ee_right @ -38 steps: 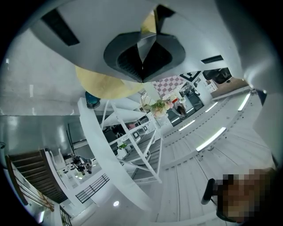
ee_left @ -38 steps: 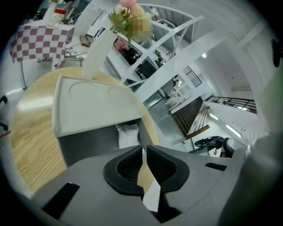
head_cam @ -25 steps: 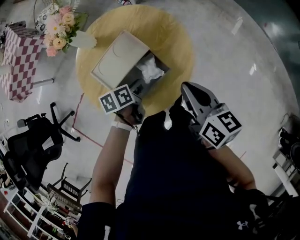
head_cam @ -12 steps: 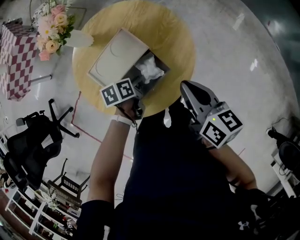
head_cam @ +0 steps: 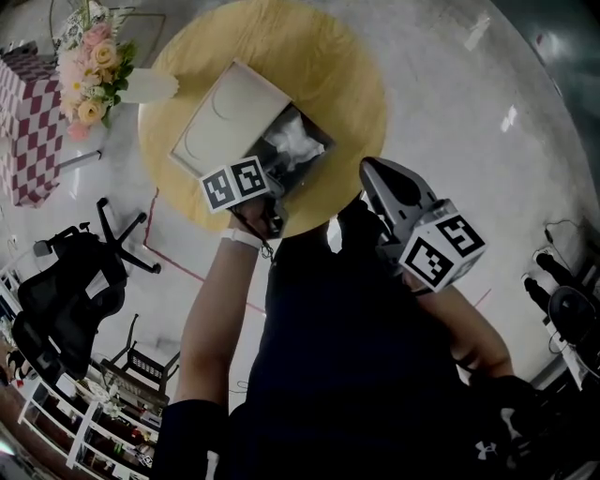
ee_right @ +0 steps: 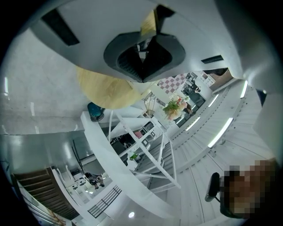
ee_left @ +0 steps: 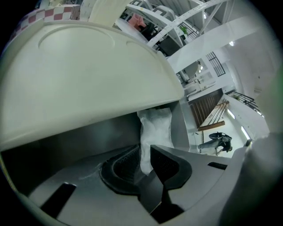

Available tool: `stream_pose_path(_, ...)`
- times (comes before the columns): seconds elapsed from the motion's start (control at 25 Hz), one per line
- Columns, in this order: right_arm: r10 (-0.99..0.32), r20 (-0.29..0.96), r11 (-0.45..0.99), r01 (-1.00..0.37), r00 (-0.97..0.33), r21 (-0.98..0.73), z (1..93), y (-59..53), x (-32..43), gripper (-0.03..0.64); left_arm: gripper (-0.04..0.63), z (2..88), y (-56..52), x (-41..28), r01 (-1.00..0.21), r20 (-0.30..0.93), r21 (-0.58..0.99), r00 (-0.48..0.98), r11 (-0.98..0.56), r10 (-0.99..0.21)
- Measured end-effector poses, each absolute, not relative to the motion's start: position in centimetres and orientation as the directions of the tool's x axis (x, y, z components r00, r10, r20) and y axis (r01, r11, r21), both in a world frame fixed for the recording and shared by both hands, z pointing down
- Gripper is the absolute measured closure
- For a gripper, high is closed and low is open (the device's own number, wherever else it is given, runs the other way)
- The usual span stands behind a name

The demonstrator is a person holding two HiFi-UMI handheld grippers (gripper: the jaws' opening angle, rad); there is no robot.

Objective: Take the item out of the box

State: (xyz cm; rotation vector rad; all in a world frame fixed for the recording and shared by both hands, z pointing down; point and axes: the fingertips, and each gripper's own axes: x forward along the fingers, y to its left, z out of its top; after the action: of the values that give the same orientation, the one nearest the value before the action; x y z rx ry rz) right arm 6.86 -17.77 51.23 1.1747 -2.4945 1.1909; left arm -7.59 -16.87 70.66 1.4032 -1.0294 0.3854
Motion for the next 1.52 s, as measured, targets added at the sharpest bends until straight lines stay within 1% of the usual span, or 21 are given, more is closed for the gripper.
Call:
stream_pose_path(0.12, -0.591, 0.425, 0.378, -0.700, -0.686, -0.606, 51.4, -18.1, 7.0, 0.606, 0.511, 70.8, -16.9, -7.0, -0.751, 0.761, 0.632, 0.556, 0.190, -0.334)
stream_pose_path(0.28, -0.585, 0.429, 0.380, -0.700, -0.688, -0.604, 51.4, -18.2, 6.9, 0.606, 0.543, 70.5, -17.2, -6.5, -0.739, 0.743, 0.651, 0.573, 0.174, -0.346)
stream_pose_path(0.48, -0.585, 0.430, 0.381, -0.701, -0.687, -0.602, 51.2, -17.5, 7.1, 0.606, 0.574, 69.9, -17.0, -6.6, -0.758, 0.754, 0.631, 0.546, 0.168, -0.366)
stream_pose_path(0.52, -0.584, 0.430, 0.385, -0.701, -0.688, -0.599, 51.1, -17.3, 7.1, 0.606, 0.575, 69.6, -17.0, -6.7, -0.741, 0.743, 0.645, 0.550, 0.189, -0.380)
stream_pose_path(0.64, -0.578, 0.423, 0.408, -0.696, -0.698, -0.591, 50.7, -16.7, 7.0, 0.606, 0.575, 68.7, -17.2, -6.8, -0.626, 0.679, 0.726, 0.589, 0.283, -0.439)
stream_pose_path(0.68, -0.576, 0.422, 0.413, -0.694, -0.701, -0.590, 50.6, -16.4, 6.9, 0.606, 0.575, 68.4, -17.2, -6.8, -0.608, 0.668, 0.738, 0.599, 0.292, -0.442)
stream_pose_path(0.96, -0.574, 0.411, 0.426, -0.688, -0.708, -0.588, 50.3, -14.9, 6.3, 0.606, 0.575, 67.8, -15.8, -6.6, -0.598, 0.659, 0.749, 0.622, 0.286, -0.423)
stream_pose_path(1.32, -0.575, 0.400, 0.446, -0.684, -0.713, -0.578, 49.5, -13.4, 6.3, 0.606, 0.577, 65.9, -14.6, -6.7, -0.505, 0.593, 0.804, 0.636, 0.314, -0.495)
stream_pose_path(1.52, -0.578, 0.399, 0.445, -0.685, -0.712, -0.577, 49.1, -13.0, 6.3, 0.606, 0.577, 64.9, -14.2, -6.3, -0.486, 0.570, 0.820, 0.642, 0.303, -0.512)
